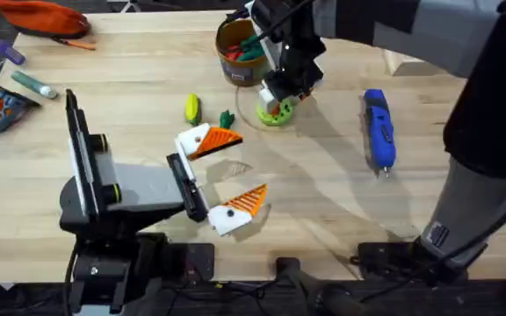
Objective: Pick up the gripper from the table and insert it into the empty holder that is missing its gripper. Then pick up a screw, insert it into the mounting hole, and use the screwdriver to tighten it. Finally, clean up the table by picking up the vegetable and placing it into the bucket.
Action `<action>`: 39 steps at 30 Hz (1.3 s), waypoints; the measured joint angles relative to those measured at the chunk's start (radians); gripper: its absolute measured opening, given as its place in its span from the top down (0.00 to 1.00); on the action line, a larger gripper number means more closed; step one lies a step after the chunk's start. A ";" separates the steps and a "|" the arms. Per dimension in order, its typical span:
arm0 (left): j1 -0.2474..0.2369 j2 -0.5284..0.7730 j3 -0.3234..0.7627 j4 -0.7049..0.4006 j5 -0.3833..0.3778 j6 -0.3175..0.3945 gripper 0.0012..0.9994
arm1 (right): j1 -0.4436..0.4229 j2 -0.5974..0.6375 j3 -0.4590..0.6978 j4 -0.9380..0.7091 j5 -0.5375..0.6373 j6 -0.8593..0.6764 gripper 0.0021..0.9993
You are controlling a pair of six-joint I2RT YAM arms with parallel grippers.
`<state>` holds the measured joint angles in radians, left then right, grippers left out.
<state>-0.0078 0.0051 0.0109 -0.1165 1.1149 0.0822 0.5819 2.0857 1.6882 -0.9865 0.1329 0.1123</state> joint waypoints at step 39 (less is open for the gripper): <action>0.000 0.000 0.000 0.000 0.000 0.000 0.01 | -0.001 0.000 0.000 -0.004 -0.048 0.023 1.00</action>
<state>-0.0078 0.0055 0.0109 -0.1165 1.1149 0.0822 0.5812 2.0857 1.6882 -0.9909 0.0849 0.1349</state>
